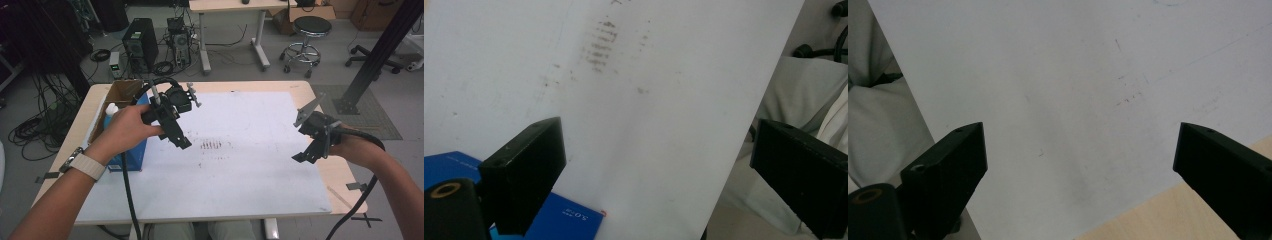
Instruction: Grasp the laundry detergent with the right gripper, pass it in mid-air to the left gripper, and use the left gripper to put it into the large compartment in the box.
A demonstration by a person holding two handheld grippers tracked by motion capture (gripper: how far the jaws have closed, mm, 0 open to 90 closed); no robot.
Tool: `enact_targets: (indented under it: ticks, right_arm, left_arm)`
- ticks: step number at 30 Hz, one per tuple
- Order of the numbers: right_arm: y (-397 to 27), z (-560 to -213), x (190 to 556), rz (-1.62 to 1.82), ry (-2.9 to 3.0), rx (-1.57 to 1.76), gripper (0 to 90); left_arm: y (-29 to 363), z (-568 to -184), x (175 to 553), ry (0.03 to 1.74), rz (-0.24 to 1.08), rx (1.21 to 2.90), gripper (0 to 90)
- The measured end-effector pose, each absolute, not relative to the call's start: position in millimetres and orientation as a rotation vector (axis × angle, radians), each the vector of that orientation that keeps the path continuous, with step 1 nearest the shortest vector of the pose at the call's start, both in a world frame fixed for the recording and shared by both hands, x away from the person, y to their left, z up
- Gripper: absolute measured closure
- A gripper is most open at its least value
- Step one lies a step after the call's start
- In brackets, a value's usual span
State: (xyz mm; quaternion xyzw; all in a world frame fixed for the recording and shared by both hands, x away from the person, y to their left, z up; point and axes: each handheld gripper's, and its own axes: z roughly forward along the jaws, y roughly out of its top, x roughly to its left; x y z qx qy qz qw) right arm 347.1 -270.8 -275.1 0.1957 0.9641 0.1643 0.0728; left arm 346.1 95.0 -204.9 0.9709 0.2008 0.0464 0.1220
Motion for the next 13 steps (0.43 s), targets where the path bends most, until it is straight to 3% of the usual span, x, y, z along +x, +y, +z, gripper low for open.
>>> enact_targets:
  ticks: [13]
  right_arm:
    - [-273.3, -274.9, 345.7, 0.491, 2.894, 0.594, 6.8]
  left_arm:
    - [94.9, -205.4, 347.3, 0.589, 0.127, 2.835, 8.3]
